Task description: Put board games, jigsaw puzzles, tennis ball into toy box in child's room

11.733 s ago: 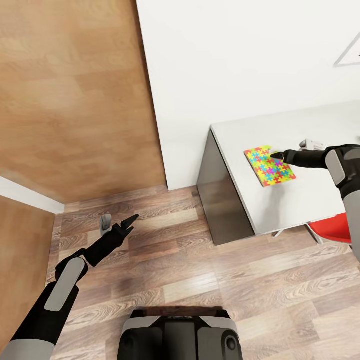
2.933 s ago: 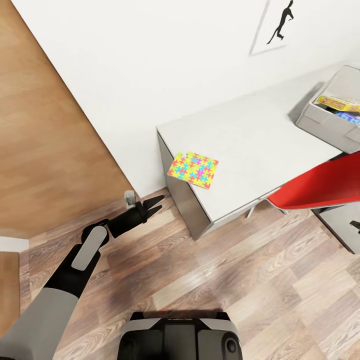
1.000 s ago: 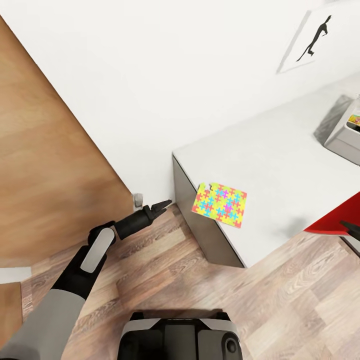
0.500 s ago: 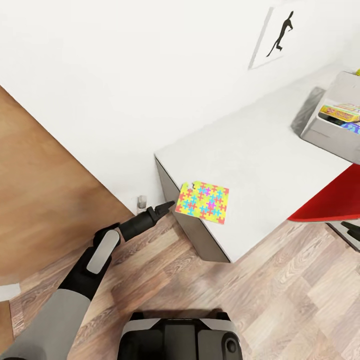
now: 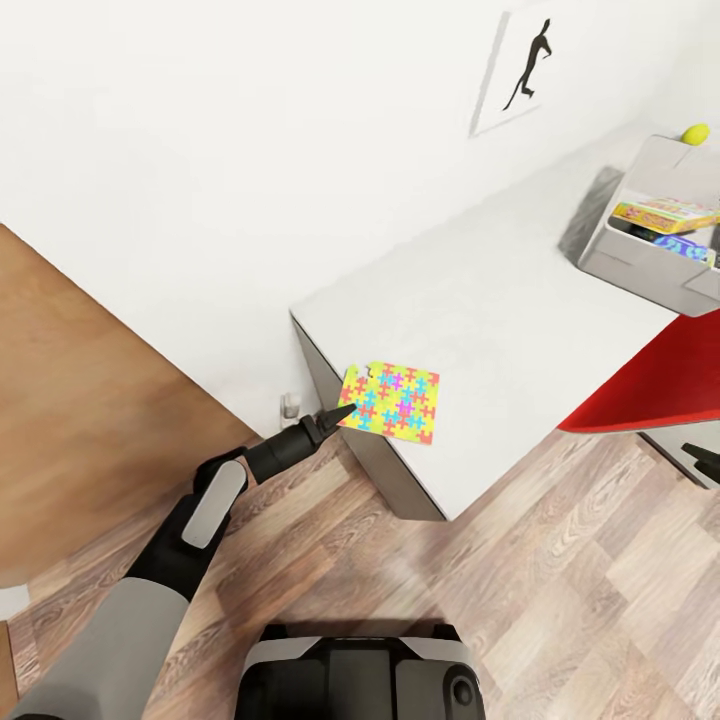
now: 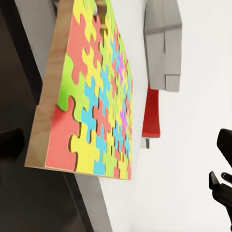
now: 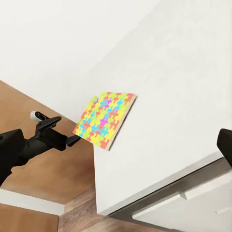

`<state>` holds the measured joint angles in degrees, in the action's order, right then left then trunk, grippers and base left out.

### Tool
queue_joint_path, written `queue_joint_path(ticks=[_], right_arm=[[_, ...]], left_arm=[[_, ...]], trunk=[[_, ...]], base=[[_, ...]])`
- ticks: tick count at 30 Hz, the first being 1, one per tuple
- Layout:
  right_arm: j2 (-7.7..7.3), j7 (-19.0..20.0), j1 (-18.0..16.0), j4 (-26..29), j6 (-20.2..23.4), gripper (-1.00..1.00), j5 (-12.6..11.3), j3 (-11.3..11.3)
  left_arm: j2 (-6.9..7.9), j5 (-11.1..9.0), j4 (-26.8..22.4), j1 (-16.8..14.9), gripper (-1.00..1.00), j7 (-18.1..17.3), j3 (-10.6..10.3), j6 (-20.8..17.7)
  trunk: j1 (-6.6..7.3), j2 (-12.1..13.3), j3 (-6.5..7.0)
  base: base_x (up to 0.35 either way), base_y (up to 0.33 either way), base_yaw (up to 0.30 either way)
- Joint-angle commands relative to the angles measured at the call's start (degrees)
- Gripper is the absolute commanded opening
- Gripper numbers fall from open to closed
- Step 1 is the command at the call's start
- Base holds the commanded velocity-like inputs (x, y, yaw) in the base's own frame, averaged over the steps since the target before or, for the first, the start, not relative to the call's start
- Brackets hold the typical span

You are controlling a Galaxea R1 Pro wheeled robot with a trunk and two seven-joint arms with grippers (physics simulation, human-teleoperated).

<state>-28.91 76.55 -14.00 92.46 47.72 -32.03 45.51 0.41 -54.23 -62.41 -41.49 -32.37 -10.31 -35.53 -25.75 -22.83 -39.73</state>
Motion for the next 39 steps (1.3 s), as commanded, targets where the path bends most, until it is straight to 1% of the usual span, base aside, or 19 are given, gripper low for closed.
queue_joint_path(ticks=[1, 30, 39], right_arm=[[-0.01, 0.1, 0.0, 0.0, 0.4, 1.00, -0.1, 0.0], [-0.01, 0.2, 0.1, 0.0, 0.4, 1.00, -0.1, 0.0], [-0.01, 0.9, 0.1, 0.0, 0.4, 1.00, -0.1, 0.0]], left_arm=[[0.04, -0.5, 0.0, 0.0, 1.00, 0.1, -0.1, -0.4], [-0.06, 0.0, 0.2, 0.0, 1.00, -0.1, 0.0, 0.5], [-0.17, -0.1, 0.2, -0.2, 1.00, -0.1, 0.0, 0.5]], trunk=[[-0.03, -0.1, -0.06], [-0.03, -0.1, -0.06], [-0.03, -0.1, -0.06]], base=[[0.000, 0.000, -0.033], [0.000, 0.000, -0.007], [0.000, 0.000, 0.000]])
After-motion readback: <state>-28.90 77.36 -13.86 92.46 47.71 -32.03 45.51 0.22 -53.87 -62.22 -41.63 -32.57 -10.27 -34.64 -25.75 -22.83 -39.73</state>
